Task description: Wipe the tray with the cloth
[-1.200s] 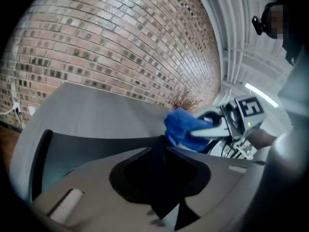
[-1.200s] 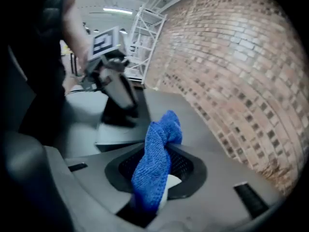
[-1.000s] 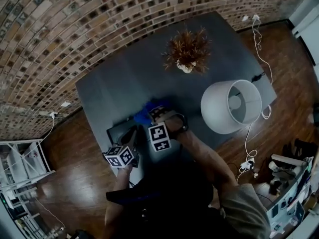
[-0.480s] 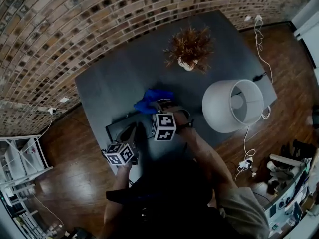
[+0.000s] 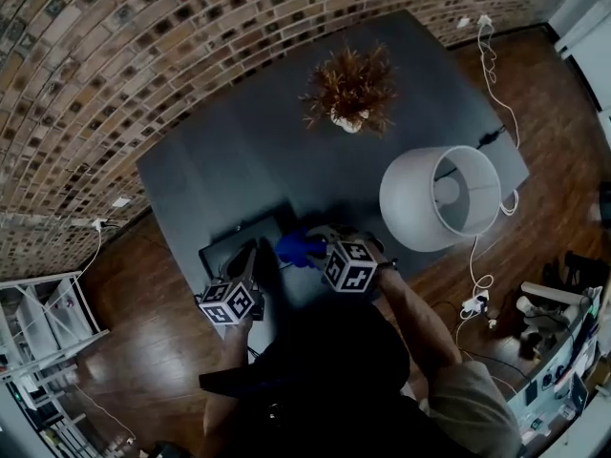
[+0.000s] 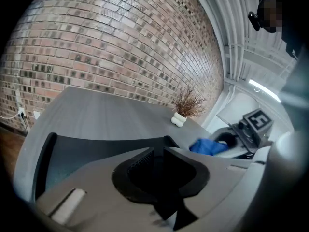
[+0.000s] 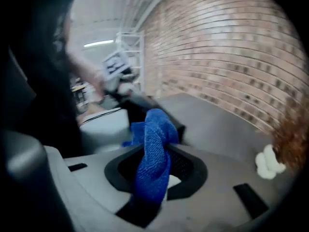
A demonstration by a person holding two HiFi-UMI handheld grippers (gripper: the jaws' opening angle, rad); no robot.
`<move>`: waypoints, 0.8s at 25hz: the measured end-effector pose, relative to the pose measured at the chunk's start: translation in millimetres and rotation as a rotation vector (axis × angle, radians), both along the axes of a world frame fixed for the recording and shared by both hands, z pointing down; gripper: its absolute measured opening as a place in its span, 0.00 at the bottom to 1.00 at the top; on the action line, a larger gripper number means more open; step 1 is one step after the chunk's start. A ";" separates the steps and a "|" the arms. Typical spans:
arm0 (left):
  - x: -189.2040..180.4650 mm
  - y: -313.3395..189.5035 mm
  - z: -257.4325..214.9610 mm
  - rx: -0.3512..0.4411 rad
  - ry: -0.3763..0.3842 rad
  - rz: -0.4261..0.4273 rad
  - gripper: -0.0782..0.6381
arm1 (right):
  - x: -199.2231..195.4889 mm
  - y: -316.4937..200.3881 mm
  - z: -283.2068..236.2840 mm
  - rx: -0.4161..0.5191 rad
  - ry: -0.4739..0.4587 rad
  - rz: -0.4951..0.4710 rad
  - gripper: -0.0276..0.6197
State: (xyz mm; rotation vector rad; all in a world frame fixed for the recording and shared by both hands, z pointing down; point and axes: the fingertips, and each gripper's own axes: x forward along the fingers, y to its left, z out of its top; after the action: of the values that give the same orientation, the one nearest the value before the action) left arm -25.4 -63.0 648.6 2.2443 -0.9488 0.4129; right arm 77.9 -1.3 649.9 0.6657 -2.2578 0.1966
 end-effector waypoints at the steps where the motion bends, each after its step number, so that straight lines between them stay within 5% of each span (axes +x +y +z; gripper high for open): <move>1: -0.2 -0.2 0.5 0.000 -0.002 -0.001 0.20 | 13.3 -34.7 5.1 0.025 -0.010 0.135 0.21; 2: -0.3 0.1 1.2 -0.001 -0.004 -0.003 0.20 | 21.4 -62.4 14.6 0.034 0.000 0.216 0.21; 4: -0.4 2.2 2.3 -0.006 -0.006 -0.007 0.20 | 14.2 -88.8 37.7 0.023 0.036 0.197 0.21; 11: 2.2 0.4 0.5 0.008 -0.023 -0.007 0.20 | -15.5 15.7 27.8 0.010 0.259 -0.236 0.21; 14: 1.2 -0.5 0.4 0.012 -0.027 -0.011 0.20 | -18.9 81.8 24.8 -0.118 0.244 -0.411 0.21; 16: 1.0 0.3 1.4 0.010 -0.025 -0.013 0.20 | -3.5 54.7 29.8 -0.115 0.239 -0.274 0.21; 18: 1.5 0.2 2.7 0.006 -0.018 -0.015 0.20 | 20.6 -17.2 32.1 -0.022 0.298 -0.033 0.21; 20: 0.9 0.4 2.7 0.007 -0.018 -0.018 0.20 | 26.8 -78.0 40.0 0.041 0.339 0.081 0.21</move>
State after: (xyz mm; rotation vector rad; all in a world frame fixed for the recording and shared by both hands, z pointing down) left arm -24.5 -62.6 651.3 2.2400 -0.9810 0.4228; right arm 104.8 -79.3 689.9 0.7528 -1.9169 0.0700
